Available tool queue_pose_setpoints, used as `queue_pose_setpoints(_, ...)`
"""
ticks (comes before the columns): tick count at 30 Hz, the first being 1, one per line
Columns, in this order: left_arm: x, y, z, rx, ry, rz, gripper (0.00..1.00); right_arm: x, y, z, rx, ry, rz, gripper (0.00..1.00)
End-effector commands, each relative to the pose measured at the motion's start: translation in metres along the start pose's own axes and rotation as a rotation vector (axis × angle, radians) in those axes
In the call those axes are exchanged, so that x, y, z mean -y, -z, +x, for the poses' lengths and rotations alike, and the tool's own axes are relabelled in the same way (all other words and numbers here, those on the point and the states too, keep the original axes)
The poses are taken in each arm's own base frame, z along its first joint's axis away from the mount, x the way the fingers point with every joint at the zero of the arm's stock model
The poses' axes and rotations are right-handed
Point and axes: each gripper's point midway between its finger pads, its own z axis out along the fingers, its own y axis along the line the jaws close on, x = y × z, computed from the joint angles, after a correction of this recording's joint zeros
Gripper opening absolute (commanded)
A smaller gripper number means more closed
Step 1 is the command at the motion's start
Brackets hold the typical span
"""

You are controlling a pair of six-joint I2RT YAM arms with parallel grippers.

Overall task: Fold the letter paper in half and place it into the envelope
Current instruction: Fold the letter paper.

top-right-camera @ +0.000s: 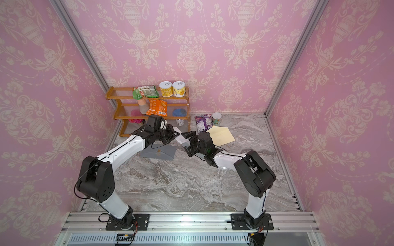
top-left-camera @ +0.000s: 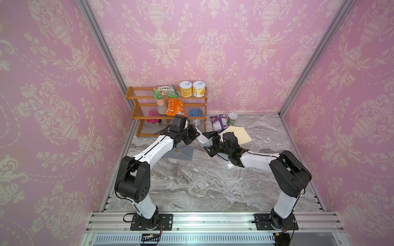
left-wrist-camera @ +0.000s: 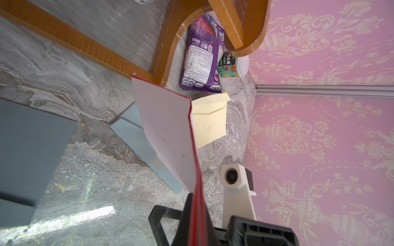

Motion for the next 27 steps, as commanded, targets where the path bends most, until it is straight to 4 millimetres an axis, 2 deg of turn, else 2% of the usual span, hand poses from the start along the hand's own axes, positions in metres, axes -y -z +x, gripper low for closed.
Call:
queue_pose_setpoints(1, -0.006, 0.024, 0.008, -0.023, -0.062, -0.067, 0.0, 0.007, 0.026, 0.011, -0.042, 0.19, 0.139, 1.0)
queue_pose_setpoints(6, -0.007, 0.034, 0.017, -0.05, -0.06, -0.068, 0.0, 0.017, 0.045, 0.003, -0.002, 0.35, 0.245, 1.0)
queue_pose_setpoints(13, -0.004, 0.039, 0.031, -0.111, -0.02, -0.047, 0.0, 0.006, 0.022, 0.0, -0.033, 0.411, 0.193, 1.0)
queue_pose_setpoints(18, 0.0, 0.041, 0.031, -0.119, -0.003, -0.037, 0.0, -0.002, 0.011, 0.0, -0.039, 0.409, 0.122, 1.0)
queue_pose_setpoints(27, 0.01, 0.027, 0.022, -0.129, 0.08, 0.03, 0.0, -0.005, 0.004, 0.02, -0.086, 0.355, -0.008, 1.0)
